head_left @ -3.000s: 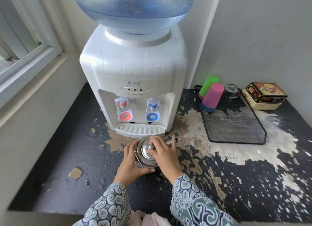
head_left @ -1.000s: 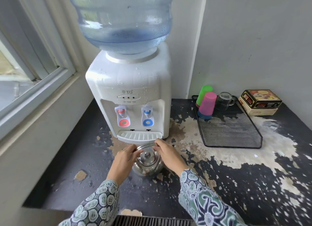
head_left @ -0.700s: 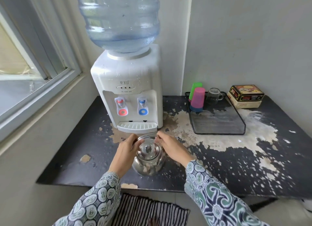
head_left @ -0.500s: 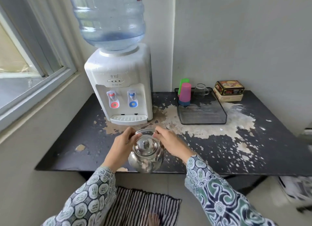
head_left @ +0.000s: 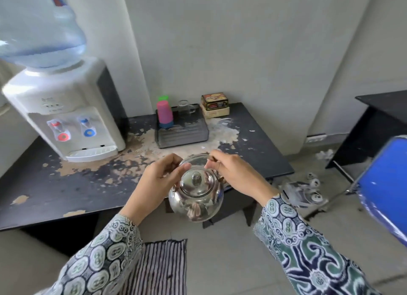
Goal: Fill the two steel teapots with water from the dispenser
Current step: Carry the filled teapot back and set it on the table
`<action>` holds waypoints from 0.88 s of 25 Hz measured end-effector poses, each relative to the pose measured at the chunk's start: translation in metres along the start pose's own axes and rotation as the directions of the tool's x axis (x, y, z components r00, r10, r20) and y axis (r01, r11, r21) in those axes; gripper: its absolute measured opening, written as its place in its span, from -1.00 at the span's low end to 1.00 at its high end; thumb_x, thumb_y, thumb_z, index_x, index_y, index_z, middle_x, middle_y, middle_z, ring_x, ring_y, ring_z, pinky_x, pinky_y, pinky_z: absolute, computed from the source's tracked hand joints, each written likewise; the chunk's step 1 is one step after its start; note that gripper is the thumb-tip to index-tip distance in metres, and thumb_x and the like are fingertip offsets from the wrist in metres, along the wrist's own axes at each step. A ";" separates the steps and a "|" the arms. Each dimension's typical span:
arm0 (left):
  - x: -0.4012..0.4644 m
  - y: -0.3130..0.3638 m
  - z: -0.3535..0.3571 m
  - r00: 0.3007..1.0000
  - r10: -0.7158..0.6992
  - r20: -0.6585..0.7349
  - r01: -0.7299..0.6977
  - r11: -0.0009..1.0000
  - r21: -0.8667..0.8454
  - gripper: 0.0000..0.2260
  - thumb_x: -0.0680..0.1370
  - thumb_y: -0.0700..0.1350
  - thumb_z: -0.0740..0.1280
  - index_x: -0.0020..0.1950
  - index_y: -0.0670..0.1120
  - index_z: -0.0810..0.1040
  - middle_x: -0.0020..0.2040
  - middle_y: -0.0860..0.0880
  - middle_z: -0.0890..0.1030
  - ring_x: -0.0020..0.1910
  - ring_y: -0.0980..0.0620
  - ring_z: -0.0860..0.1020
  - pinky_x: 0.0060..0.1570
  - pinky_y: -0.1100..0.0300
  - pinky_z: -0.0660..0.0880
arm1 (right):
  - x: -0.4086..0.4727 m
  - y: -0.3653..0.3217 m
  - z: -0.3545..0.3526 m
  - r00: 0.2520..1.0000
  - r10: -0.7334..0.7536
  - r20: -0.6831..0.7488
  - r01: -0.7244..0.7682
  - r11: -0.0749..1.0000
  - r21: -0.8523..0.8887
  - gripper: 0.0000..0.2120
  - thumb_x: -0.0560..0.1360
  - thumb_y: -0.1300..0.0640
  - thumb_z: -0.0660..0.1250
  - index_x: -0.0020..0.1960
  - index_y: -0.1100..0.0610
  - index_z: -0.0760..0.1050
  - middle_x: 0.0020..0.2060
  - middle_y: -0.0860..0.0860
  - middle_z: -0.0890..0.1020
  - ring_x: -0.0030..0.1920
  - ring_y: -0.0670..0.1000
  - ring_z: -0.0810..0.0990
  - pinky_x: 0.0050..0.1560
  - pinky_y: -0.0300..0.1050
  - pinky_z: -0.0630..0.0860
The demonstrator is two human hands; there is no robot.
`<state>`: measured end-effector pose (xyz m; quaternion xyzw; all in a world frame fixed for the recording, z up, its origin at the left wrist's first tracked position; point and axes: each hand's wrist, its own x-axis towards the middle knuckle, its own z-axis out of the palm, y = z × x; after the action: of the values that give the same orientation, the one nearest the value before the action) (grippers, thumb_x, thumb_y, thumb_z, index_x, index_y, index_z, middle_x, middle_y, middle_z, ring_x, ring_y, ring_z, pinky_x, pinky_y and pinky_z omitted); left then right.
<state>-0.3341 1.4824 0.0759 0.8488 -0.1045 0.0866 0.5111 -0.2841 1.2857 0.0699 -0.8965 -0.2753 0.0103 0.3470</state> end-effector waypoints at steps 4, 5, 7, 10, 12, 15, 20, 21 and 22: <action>0.011 0.050 0.098 0.998 0.035 0.050 -0.031 0.996 -0.084 -0.83 0.45 0.05 0.30 -0.22 -0.04 0.50 -0.38 0.08 0.54 -0.37 0.16 0.46 -0.31 0.30 0.41 | -0.070 0.063 -0.070 0.999 0.027 -0.023 -0.028 0.999 -0.039 -0.81 0.57 -0.06 0.15 -0.14 0.02 0.34 -0.36 -0.07 0.52 -0.35 0.02 0.50 -0.24 0.10 0.46; 0.014 0.064 0.125 0.997 0.040 0.068 -0.033 0.994 -0.100 -0.83 0.46 0.04 0.30 -0.22 -0.04 0.51 -0.37 0.08 0.55 -0.37 0.16 0.47 -0.30 0.30 0.42 | -0.088 0.082 -0.089 0.998 0.044 -0.037 -0.046 0.998 -0.045 -0.80 0.56 -0.07 0.15 -0.15 0.02 0.34 -0.36 -0.03 0.54 -0.34 0.06 0.51 -0.23 0.13 0.47; 0.021 0.089 0.173 0.994 0.053 0.096 -0.039 0.989 -0.142 -0.82 0.46 0.04 0.30 -0.20 -0.07 0.51 -0.35 0.07 0.57 -0.36 0.17 0.50 -0.29 0.29 0.43 | -0.119 0.113 -0.123 0.994 0.082 -0.066 -0.085 0.995 -0.044 -0.80 0.55 -0.08 0.17 -0.14 0.03 0.36 -0.35 0.02 0.55 -0.33 0.09 0.50 -0.19 0.14 0.48; 0.035 0.125 0.238 0.988 0.086 0.131 -0.060 0.980 -0.188 -0.79 0.47 0.03 0.30 -0.16 -0.11 0.53 -0.30 0.00 0.61 -0.30 0.12 0.57 -0.24 0.24 0.50 | -0.163 0.151 -0.169 0.982 0.135 -0.135 -0.138 0.990 -0.017 -0.80 0.54 -0.08 0.18 -0.14 0.03 0.37 -0.34 -0.02 0.56 -0.34 0.00 0.46 -0.22 0.09 0.46; 0.044 0.144 0.274 0.978 0.113 0.174 -0.073 0.973 -0.220 -0.77 0.47 0.04 0.29 -0.14 -0.13 0.53 -0.26 -0.04 0.63 -0.26 0.06 0.59 -0.20 0.16 0.53 | -0.190 0.173 -0.194 0.968 0.167 -0.187 -0.167 0.986 0.015 -0.81 0.54 -0.05 0.19 -0.15 0.05 0.39 -0.37 -0.04 0.53 -0.38 -0.07 0.41 -0.29 -0.01 0.40; 0.058 0.165 0.326 0.953 0.155 0.260 -0.088 0.964 -0.250 -0.73 0.49 0.05 0.28 -0.08 -0.16 0.53 -0.17 -0.17 0.62 -0.18 -0.12 0.59 -0.13 0.04 0.52 | -0.225 0.207 -0.225 0.941 0.223 -0.253 -0.215 0.975 0.058 -0.82 0.54 -0.03 0.18 -0.16 0.04 0.40 -0.37 0.03 0.51 -0.41 -0.05 0.39 -0.33 -0.05 0.34; 0.089 0.193 0.409 0.908 0.203 0.368 -0.084 0.945 -0.315 -0.75 0.49 0.02 0.30 -0.07 -0.17 0.53 -0.20 -0.12 0.61 -0.23 0.11 0.54 -0.20 0.26 0.48 | -0.267 0.267 -0.275 0.887 0.338 -0.315 -0.295 0.939 0.175 -0.83 0.54 0.04 0.22 -0.20 0.06 0.40 -0.29 0.01 0.59 -0.22 0.09 0.53 -0.06 0.17 0.48; 0.097 0.203 0.430 0.897 0.206 0.390 -0.070 0.939 -0.336 -0.76 0.49 0.01 0.30 -0.07 -0.18 0.53 -0.24 -0.03 0.61 -0.26 0.16 0.53 -0.22 0.31 0.47 | -0.276 0.282 -0.290 0.879 0.351 -0.322 -0.302 0.934 0.192 -0.83 0.54 0.06 0.23 -0.21 0.07 0.40 -0.29 0.00 0.59 -0.21 0.10 0.54 -0.04 0.19 0.48; 0.103 0.212 0.443 0.890 0.212 0.404 -0.059 0.932 -0.359 -0.77 0.49 -0.02 0.30 -0.07 -0.20 0.53 -0.28 0.05 0.60 -0.30 0.22 0.52 -0.24 0.37 0.45 | -0.282 0.291 -0.299 0.877 0.354 -0.326 -0.302 0.932 0.201 -0.83 0.54 0.06 0.23 -0.21 0.07 0.41 -0.30 -0.02 0.58 -0.20 0.11 0.54 -0.03 0.21 0.48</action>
<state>-0.2734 0.9846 0.0770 0.7368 -0.2892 -0.0886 0.6047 -0.3193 0.7832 0.0660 -0.8895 -0.0500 -0.0737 0.4482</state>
